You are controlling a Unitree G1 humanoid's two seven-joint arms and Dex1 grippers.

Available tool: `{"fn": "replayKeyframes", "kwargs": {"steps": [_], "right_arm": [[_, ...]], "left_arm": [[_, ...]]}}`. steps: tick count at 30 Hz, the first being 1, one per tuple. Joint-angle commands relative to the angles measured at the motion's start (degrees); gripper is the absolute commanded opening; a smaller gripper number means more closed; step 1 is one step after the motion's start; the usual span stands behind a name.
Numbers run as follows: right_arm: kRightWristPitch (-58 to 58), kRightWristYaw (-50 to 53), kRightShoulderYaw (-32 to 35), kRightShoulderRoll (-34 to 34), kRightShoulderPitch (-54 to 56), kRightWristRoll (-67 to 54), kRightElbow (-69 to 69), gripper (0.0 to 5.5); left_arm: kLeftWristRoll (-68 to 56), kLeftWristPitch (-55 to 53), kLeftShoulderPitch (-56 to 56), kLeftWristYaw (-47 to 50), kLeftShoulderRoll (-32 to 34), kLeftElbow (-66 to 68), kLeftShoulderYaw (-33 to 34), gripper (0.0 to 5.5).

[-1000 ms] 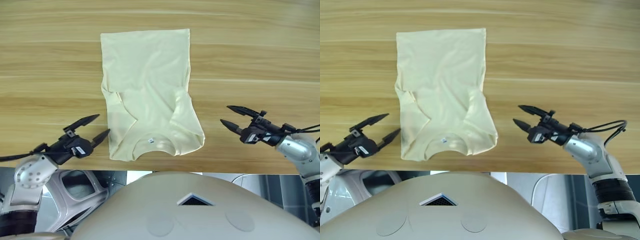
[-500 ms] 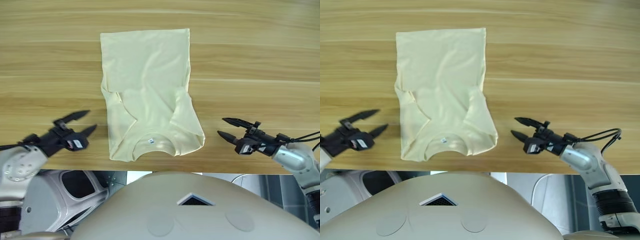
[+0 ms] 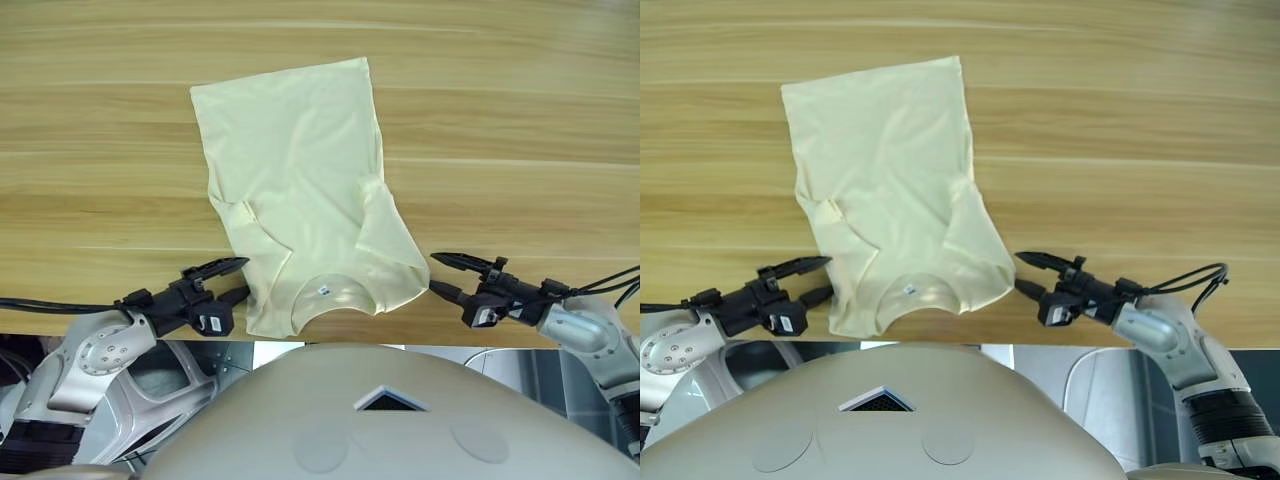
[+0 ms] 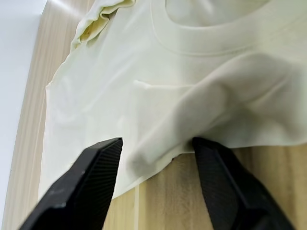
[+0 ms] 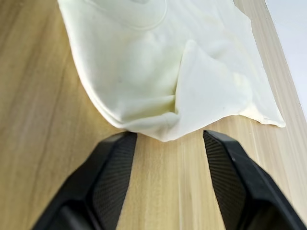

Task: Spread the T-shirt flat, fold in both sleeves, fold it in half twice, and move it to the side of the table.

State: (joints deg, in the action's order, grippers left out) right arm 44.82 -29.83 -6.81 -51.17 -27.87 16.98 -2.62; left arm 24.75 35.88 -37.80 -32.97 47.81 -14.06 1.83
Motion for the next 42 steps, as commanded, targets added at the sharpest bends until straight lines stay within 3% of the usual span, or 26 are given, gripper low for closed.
{"fn": "replayKeyframes", "kwargs": {"steps": [1,5,11,16,21,28,33,38,42], "right_arm": [[-0.8,-0.7,0.5,-1.0,0.0,0.8,0.0,2.57],[-1.7,-1.1,0.3,-0.5,1.8,1.0,-0.3,2.57],[-1.9,-2.1,-0.8,-0.5,2.9,1.1,-0.8,2.57],[-2.7,-2.1,-1.7,0.7,2.6,1.7,-1.0,2.57],[-2.3,-2.4,-2.5,0.6,4.3,1.4,0.0,2.57],[-2.5,-2.2,-3.7,1.0,5.4,1.8,1.2,2.57],[-2.2,-2.1,-4.0,0.8,5.8,2.0,1.5,2.57],[-1.6,-2.1,-3.0,-0.6,5.0,1.5,1.3,2.57],[-1.4,-2.4,-1.2,-2.2,3.3,0.6,0.1,2.57]], "left_arm": [[5.5,-4.7,-3.0,0.6,2.6,4.5,3.3,2.77],[4.7,-4.1,-8.5,0.5,3.7,-0.2,8.1,2.77],[5.6,-3.2,-9.4,-0.2,4.2,0.2,3.9,2.77],[4.2,-2.6,-10.5,2.0,5.1,0.2,9.7,2.77],[3.8,-2.7,-8.0,3.7,4.5,-0.5,11.5,2.77],[-0.2,-2.1,-7.1,4.7,3.9,-3.8,21.8,2.77],[0.5,-3.1,-6.3,3.3,3.3,-3.0,20.5,2.77],[8.7,-2.4,-8.0,0.9,2.2,4.4,7.1,2.77],[12.2,-3.9,-9.2,2.5,2.9,8.0,4.5,2.77]]}}
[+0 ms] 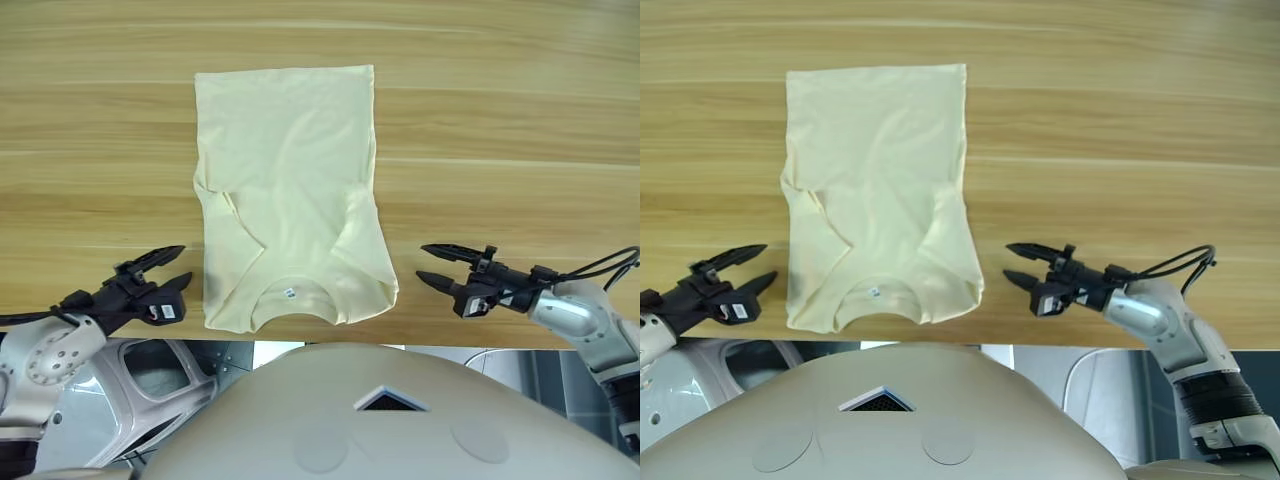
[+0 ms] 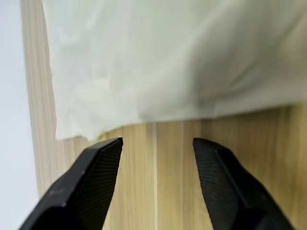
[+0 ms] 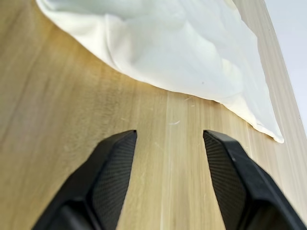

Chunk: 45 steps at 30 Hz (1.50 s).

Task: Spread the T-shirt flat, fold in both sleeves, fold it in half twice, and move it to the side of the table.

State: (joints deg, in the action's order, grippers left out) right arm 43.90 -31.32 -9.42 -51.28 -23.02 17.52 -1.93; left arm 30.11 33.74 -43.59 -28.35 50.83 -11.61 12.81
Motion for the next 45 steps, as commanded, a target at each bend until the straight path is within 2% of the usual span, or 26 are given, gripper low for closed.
{"fn": "replayKeyframes", "kwargs": {"steps": [1,5,8,17,23,29,38,45], "right_arm": [[-0.6,-0.8,1.5,-2.1,-1.8,0.1,-0.8,2.57],[-1.0,-1.4,1.2,-2.4,-1.8,-0.2,-1.8,2.57],[-1.1,-1.5,1.1,-2.4,-1.8,0.1,-1.9,2.57],[-2.7,-3.8,-0.2,-1.8,1.3,-0.3,-3.2,2.57],[-1.6,-9.0,-3.9,-2.0,8.0,-2.3,-0.1,2.57],[-1.4,-14.6,-8.6,-1.6,13.7,-5.3,-0.9,2.57],[-1.0,-15.9,-6.4,-7.0,6.2,-8.5,-7.6,2.57],[-1.5,-16.1,-6.4,-6.2,6.0,-8.7,-8.4,2.57]], "left_arm": [[7.0,-1.6,-3.5,-2.0,0.1,6.0,-7.3,2.77],[4.3,1.0,-4.8,-4.4,0.7,2.8,-13.2,2.77],[2.8,1.1,-5.1,-5.3,2.5,0.8,-14.0,2.77],[-1.3,0.9,-11.2,-6.0,10.6,-3.3,-7.1,2.77],[-6.0,3.3,-13.5,-6.9,12.4,-1.6,-3.5,2.77],[-8.3,5.8,-7.1,-9.3,12.3,-1.3,-9.8,2.77],[-10.3,6.3,-0.5,-11.8,12.1,0.0,-16.1,2.77],[-11.4,6.5,0.4,-12.8,13.1,0.6,-17.5,2.77]]}}
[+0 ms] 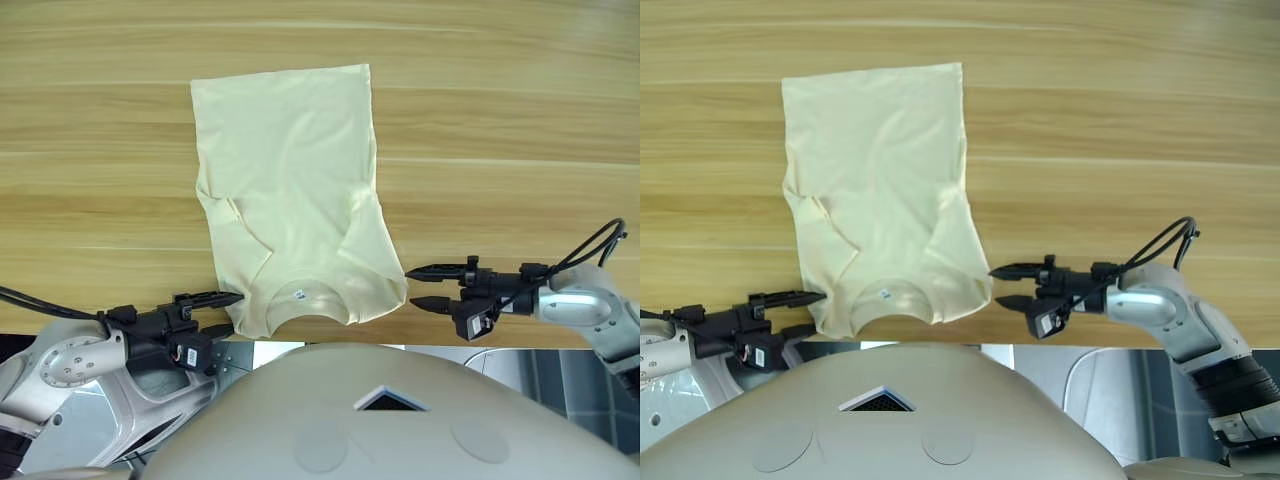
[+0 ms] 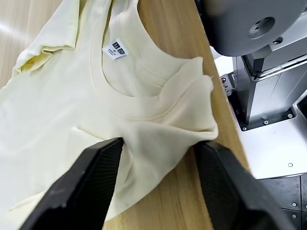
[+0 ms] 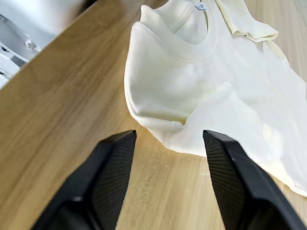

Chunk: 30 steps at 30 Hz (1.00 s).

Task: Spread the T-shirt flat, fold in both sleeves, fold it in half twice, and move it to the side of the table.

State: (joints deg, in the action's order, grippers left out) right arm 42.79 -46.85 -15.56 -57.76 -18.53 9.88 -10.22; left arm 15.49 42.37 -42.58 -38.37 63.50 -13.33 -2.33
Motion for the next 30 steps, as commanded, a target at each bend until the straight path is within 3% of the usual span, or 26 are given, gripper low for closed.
{"fn": "replayKeyframes", "kwargs": {"steps": [1,4,20,30], "right_arm": [[-0.5,-0.8,-0.6,0.6,2.0,-1.1,0.1,2.57],[-0.5,-1.0,-1.3,1.3,2.9,-1.2,1.0,2.57],[1.4,-2.9,-7.2,4.8,7.0,-0.5,6.8,2.57],[3.6,-1.6,-8.7,9.3,12.5,0.8,17.3,2.57]], "left_arm": [[3.1,-2.2,-0.7,-2.7,0.5,2.2,-2.4,2.77],[3.0,-2.3,-0.4,-2.6,0.4,2.4,-2.6,2.51],[2.5,-2.7,2.1,-1.6,-1.8,3.6,-4.0,0.09],[2.3,-2.6,3.6,-1.4,-3.1,4.9,-5.4,0.0]]}}
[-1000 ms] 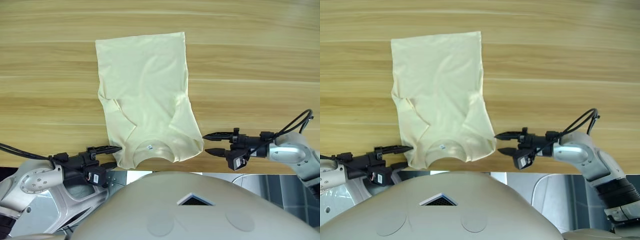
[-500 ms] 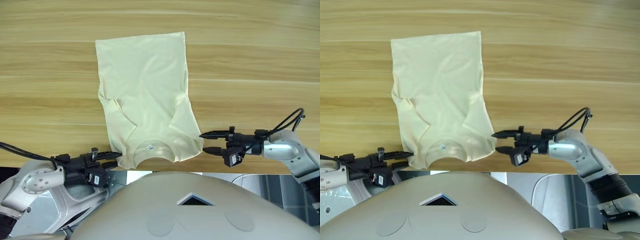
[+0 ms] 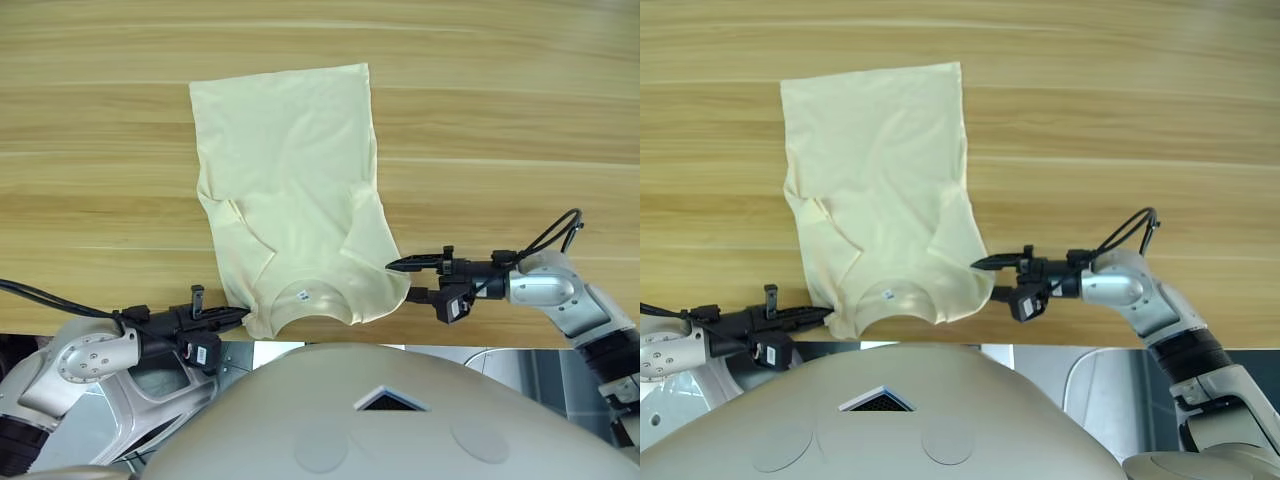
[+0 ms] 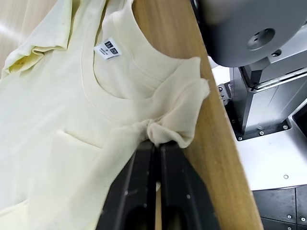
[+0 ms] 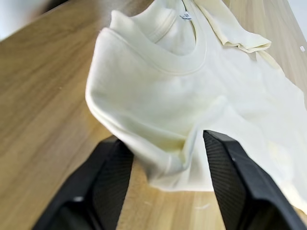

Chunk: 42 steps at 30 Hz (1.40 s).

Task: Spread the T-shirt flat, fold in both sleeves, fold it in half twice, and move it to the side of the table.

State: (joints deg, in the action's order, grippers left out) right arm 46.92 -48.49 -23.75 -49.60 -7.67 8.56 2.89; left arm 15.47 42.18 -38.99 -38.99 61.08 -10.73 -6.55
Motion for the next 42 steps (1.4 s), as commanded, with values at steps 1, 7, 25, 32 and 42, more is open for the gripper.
{"fn": "replayKeyframes", "kwargs": {"steps": [1,7,25,32,42], "right_arm": [[-0.3,0.2,-0.7,1.5,2.0,2.2,5.1,2.57],[1.2,0.4,-0.9,1.3,2.3,1.9,7.3,2.18],[0.7,4.9,3.9,-1.0,-5.2,2.0,-0.9,0.0],[0.6,8.7,5.7,0.9,-5.1,2.3,1.0,0.0],[0.4,9.9,9.4,-0.7,-7.3,0.7,2.9,0.0]], "left_arm": [[2.3,-2.5,0.1,-0.7,-0.8,2.4,-1.3,0.0],[1.9,-2.7,1.6,-0.9,-1.4,2.6,-1.7,0.0],[-1.4,-2.1,5.5,-1.0,-2.4,6.1,-2.2,0.0],[-6.3,0.0,10.2,-1.9,-5.6,6.2,-5.4,0.0],[-14.3,1.2,6.6,-0.4,-6.1,1.9,-0.1,0.0]]}}
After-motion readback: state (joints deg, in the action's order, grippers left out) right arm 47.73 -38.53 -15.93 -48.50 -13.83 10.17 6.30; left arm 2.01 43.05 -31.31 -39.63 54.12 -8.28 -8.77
